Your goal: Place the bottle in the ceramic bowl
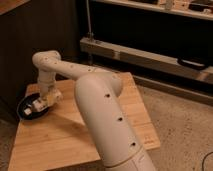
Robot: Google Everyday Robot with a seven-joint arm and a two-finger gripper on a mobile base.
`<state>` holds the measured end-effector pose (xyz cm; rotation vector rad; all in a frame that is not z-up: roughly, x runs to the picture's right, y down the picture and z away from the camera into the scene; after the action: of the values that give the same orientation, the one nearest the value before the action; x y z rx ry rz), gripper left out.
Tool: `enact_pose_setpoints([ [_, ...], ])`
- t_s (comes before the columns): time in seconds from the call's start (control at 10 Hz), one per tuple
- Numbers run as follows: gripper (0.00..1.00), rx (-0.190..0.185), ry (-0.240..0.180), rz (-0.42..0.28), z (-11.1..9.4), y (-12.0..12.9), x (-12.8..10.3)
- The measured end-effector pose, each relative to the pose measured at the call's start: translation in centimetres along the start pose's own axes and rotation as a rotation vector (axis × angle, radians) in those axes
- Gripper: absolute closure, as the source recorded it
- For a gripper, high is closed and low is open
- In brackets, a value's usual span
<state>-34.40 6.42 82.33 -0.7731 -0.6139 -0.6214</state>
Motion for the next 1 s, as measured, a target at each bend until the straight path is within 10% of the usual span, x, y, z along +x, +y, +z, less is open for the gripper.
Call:
enact_pose_setpoints([
  [1.0, 1.0, -0.025, 0.039, -0.025, 2.5, -2.0, -1.3],
])
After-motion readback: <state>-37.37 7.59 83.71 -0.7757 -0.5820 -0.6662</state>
